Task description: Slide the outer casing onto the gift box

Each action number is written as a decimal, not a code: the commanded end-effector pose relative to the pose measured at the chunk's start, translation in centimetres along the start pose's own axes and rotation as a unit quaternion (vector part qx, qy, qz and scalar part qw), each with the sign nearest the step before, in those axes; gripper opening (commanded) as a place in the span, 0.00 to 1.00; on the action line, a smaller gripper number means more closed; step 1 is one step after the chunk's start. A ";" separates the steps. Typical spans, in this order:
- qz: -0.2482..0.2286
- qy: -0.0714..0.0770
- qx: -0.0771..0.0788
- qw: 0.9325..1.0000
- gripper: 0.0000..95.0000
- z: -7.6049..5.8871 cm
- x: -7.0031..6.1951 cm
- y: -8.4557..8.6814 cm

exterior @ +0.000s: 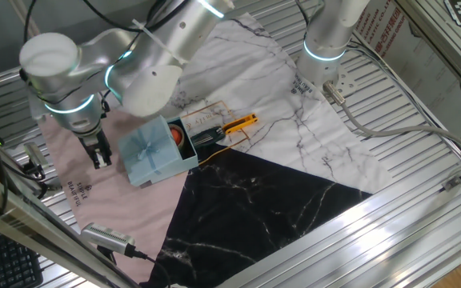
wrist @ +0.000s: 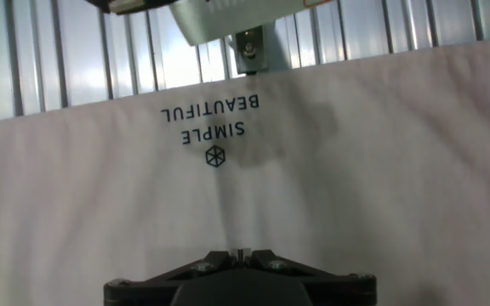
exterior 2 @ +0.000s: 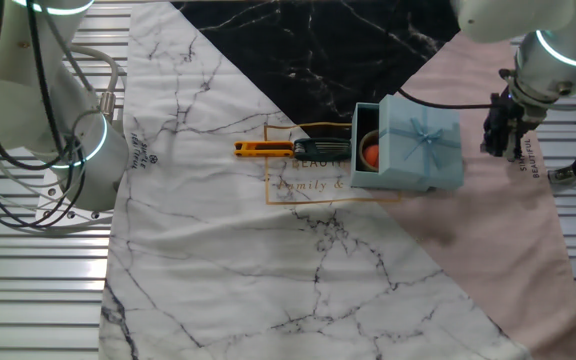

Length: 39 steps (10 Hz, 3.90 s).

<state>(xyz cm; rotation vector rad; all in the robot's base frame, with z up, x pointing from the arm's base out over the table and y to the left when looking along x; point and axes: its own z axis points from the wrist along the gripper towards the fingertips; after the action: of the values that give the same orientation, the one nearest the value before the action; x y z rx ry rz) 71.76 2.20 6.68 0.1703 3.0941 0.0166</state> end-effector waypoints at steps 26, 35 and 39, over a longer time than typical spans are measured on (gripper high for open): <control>0.006 0.096 -0.006 0.995 0.00 4.6 0.0 0.3; 0.011 0.110 -0.006 0.994 0.00 4.7 0.8 0.3; 0.010 0.110 -0.006 0.994 0.00 4.7 0.7 0.4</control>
<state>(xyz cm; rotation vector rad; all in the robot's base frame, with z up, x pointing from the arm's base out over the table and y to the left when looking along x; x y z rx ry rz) 71.26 2.68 1.96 0.2141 3.3105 0.0592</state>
